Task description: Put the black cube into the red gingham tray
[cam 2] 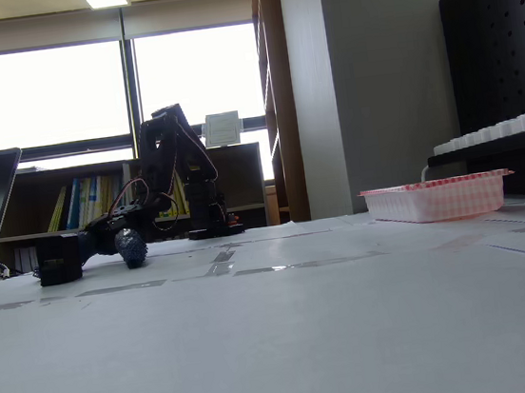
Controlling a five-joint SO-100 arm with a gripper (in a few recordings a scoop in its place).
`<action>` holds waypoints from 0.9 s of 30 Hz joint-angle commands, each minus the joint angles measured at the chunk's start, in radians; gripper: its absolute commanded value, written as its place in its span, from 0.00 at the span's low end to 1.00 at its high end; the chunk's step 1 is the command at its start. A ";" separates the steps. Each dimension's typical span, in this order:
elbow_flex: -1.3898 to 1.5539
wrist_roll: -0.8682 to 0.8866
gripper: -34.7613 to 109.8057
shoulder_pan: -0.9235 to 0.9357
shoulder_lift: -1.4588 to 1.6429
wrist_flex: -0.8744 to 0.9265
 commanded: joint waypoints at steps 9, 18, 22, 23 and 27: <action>0.192 -0.009 0.61 -0.057 0.067 0.002; 0.287 -0.017 0.61 -0.067 0.115 0.012; 0.316 -0.015 0.61 -0.060 0.135 0.014; 0.322 -0.017 0.61 -0.058 0.140 0.014; 0.345 -0.020 0.59 -0.055 0.149 0.025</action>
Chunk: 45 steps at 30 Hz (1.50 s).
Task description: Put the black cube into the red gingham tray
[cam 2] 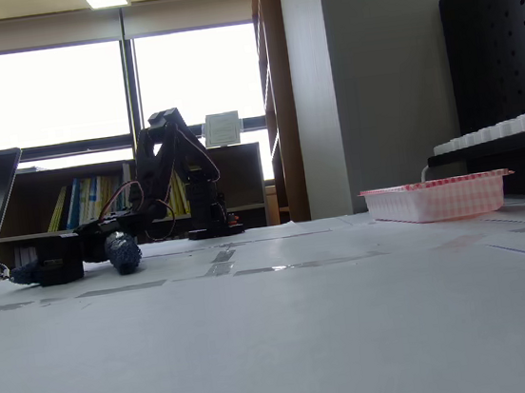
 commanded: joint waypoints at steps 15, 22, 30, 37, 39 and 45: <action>0.140 -0.021 0.52 0.028 0.031 0.002; 0.140 -0.031 0.42 0.023 0.029 0.002; 0.137 -0.021 0.25 0.025 0.028 0.006; 0.140 0.034 0.24 0.026 -0.034 0.172; 0.140 0.055 0.24 0.026 -0.091 0.331; 0.198 0.003 0.24 -0.006 -0.419 1.008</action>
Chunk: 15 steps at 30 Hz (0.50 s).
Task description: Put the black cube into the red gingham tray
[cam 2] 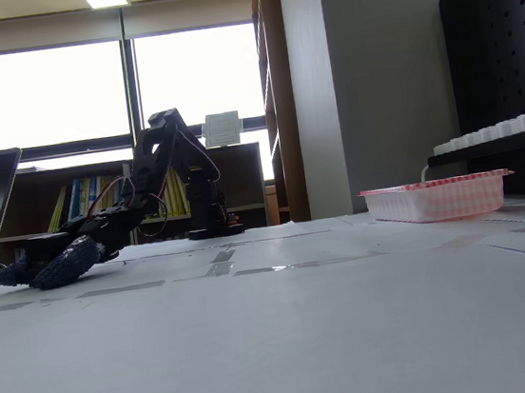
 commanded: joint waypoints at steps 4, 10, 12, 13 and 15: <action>0.144 -0.086 0.24 -0.063 -0.433 0.747; 0.603 -0.201 0.24 -0.195 -0.522 1.345; 0.825 -0.229 0.24 -0.258 -0.520 1.565; 0.919 -0.241 0.24 -0.290 -0.509 1.660; 1.046 -0.256 0.24 -0.370 -0.509 1.813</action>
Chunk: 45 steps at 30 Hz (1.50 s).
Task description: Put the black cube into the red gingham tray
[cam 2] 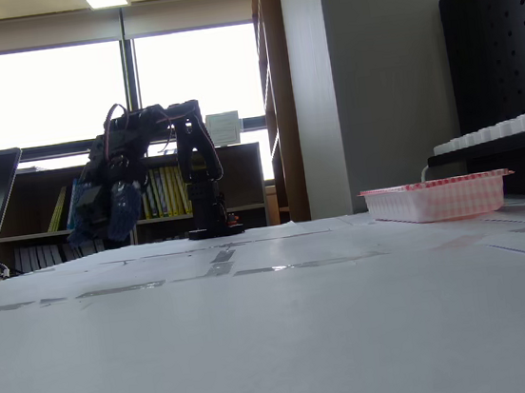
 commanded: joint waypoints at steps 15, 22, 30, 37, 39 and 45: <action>0.597 -0.319 0.24 -0.910 -0.003 0.365; 0.611 -0.304 0.24 -1.063 0.219 0.183; 0.607 -0.137 0.24 -1.123 0.449 -0.140; 0.572 -0.055 0.24 -1.131 0.552 -0.304; 0.571 -0.038 0.24 -1.131 0.571 -0.322; 0.569 0.023 0.27 -1.123 0.606 -0.341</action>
